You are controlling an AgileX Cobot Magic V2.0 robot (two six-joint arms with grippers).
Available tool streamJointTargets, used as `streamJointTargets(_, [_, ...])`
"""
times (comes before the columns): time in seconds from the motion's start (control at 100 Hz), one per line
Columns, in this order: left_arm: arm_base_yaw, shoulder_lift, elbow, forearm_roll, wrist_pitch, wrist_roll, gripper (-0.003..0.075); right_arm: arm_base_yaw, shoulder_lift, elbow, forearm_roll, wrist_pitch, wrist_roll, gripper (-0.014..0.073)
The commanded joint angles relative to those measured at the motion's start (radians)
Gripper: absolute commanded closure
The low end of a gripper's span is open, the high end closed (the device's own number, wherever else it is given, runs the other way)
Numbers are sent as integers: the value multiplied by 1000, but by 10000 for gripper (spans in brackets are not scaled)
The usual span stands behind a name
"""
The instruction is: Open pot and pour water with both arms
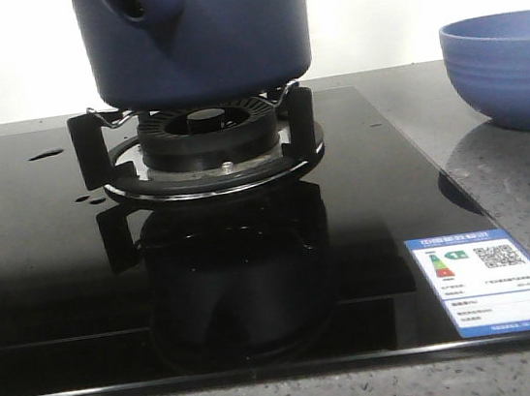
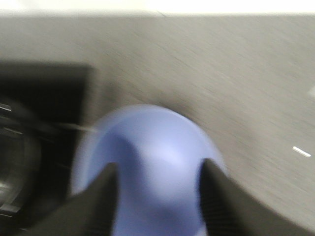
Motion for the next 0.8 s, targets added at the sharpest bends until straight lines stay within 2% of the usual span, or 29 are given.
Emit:
streamJointTargets(0.0, [70,-70,-32,-18,2,-97,591,-6,-50,9,218,-147,-105,491])
streamJointTargets(0.05, [120,-94,-30,18,23,-130,729,-6,-68,49,350,-205,-197,609])
streamJointTargets(0.08, [149,-110,-25,38,40,-140,738,-4,-81,78,442,-239,-254,666])
streamJointTargets(0.15, [196,-145,2,60,43,-171,739,6,-121,160,592,-327,-401,656])
streamJointTargets(0.23, [237,-203,85,60,-11,-173,740,28,-183,274,689,-426,-582,656])
streamJointTargets(0.37, [225,-354,325,-5,-278,-81,740,54,-336,489,781,-595,-770,656])
streamJointTargets(0.49, [164,-486,558,-140,-477,125,739,54,-489,671,793,-697,-832,657])
streamJointTargets(0.6, [109,-614,757,-272,-556,289,739,54,-626,825,793,-746,-843,657])
streamJointTargets(0.67, [93,-687,862,-318,-562,334,739,54,-713,912,795,-760,-843,657])
streamJointTargets(0.79, [91,-794,990,-361,-555,336,739,54,-830,1026,800,-775,-843,657])
